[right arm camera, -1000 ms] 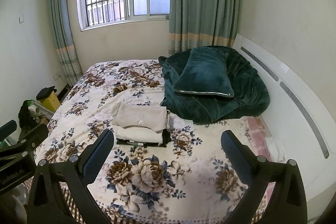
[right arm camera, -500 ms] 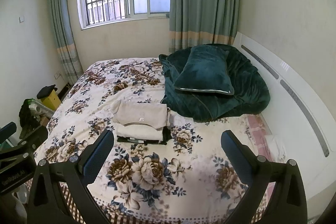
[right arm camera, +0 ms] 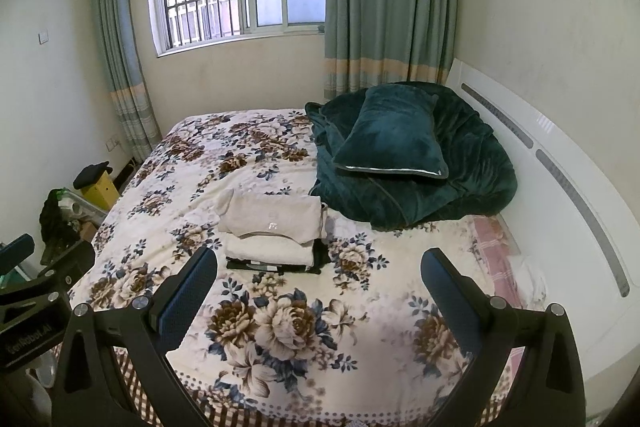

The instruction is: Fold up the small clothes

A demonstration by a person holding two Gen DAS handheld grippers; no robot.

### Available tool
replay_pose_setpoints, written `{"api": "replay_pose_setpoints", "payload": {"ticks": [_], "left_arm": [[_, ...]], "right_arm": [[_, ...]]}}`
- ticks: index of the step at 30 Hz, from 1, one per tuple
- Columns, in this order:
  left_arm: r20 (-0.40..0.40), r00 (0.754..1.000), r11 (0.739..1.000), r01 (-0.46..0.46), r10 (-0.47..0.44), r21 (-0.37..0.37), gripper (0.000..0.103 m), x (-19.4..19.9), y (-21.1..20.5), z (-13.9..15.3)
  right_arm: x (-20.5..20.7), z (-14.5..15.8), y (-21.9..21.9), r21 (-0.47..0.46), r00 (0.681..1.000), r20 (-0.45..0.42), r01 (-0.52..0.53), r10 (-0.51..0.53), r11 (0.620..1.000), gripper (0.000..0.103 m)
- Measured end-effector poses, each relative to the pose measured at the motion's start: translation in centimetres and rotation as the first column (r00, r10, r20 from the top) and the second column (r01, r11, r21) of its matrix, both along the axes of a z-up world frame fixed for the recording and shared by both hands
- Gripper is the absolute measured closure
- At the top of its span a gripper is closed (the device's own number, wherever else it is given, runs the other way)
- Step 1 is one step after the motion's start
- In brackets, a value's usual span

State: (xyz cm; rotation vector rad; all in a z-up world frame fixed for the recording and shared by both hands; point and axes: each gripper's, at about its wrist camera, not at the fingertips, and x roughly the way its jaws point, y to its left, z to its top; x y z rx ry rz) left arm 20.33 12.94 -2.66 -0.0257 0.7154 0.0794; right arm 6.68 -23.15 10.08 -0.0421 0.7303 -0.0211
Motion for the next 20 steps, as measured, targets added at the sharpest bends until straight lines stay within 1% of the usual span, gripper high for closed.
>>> {"api": "replay_pose_setpoints", "payload": {"ticks": [13,20], "left_arm": [[-0.003,1.000,1.000,0.001,-0.001,0.000,0.000,0.1,0.1,-0.1],[0.003,1.000,1.000,-0.009,0.009,-0.002,0.000,-1.1,0.2,-0.7]], "right_arm": [[-0.1,-0.1,-0.1,0.002,1.000,0.001,0.002,-0.002,1.000,0.000],[-0.1,0.0,-0.1,0.003,1.000,0.002,0.007,-0.007,1.000,0.000]]}}
